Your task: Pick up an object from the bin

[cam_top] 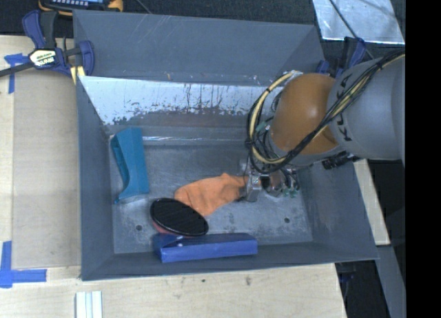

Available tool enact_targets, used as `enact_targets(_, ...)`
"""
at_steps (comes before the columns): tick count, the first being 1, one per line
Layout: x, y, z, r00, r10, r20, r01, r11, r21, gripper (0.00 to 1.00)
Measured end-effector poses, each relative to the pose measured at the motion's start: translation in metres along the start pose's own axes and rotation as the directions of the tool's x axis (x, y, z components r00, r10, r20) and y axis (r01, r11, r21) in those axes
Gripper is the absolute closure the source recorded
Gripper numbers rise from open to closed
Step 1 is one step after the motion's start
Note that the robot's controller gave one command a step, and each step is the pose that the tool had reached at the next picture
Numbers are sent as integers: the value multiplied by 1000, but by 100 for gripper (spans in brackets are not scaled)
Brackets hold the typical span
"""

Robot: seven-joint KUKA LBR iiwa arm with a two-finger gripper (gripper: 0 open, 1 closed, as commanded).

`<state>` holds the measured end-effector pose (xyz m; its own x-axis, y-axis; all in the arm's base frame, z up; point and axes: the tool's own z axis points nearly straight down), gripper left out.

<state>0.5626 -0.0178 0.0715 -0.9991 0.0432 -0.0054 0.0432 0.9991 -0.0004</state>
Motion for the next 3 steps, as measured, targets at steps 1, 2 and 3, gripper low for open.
enact_targets(1,0,0,0,1000,0,0,0,1000,0,100)
enact_targets(2,0,0,0,1000,0,0,0,1000,0,100)
enact_targets(3,0,0,0,1000,0,0,0,1000,0,100)
